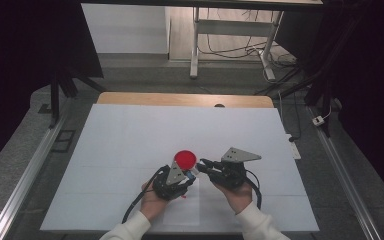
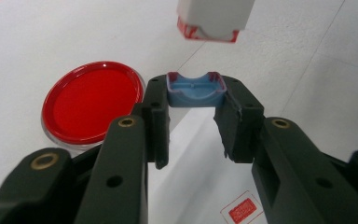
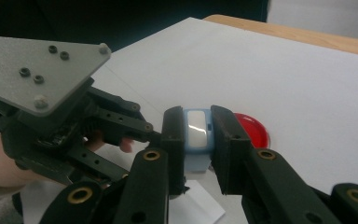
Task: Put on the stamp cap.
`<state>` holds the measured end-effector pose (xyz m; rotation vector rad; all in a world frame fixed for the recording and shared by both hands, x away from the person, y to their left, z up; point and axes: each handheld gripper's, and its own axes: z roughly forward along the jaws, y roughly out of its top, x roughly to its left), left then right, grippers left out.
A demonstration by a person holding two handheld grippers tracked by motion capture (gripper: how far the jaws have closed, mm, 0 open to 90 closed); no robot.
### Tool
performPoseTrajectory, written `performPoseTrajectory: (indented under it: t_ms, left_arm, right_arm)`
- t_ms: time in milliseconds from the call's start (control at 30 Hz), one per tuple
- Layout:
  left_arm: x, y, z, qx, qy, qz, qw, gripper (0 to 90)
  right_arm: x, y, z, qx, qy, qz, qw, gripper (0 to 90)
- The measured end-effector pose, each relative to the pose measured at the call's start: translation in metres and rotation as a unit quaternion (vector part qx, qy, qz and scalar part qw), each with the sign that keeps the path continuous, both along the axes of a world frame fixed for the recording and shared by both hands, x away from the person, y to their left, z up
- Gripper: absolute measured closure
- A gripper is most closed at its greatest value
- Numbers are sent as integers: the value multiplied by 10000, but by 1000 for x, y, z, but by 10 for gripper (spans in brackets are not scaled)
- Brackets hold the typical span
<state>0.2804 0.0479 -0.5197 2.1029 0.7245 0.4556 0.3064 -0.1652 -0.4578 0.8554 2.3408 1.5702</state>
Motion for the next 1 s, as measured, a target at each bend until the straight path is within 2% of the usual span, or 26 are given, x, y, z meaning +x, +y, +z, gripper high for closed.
performPoseTrajectory:
  t_ms: [467, 1000]
  left_arm:
    - [-1, -5, 0, 31, -129, 71, 9999, 652]
    - [-2, -5, 0, 20, -190, 111, 9998, 652]
  right_arm:
    - [-2, 10, -3, -50, 263, -327, 9991, 755]
    - [-3, 14, -4, -33, 441, -476, 9979, 755]
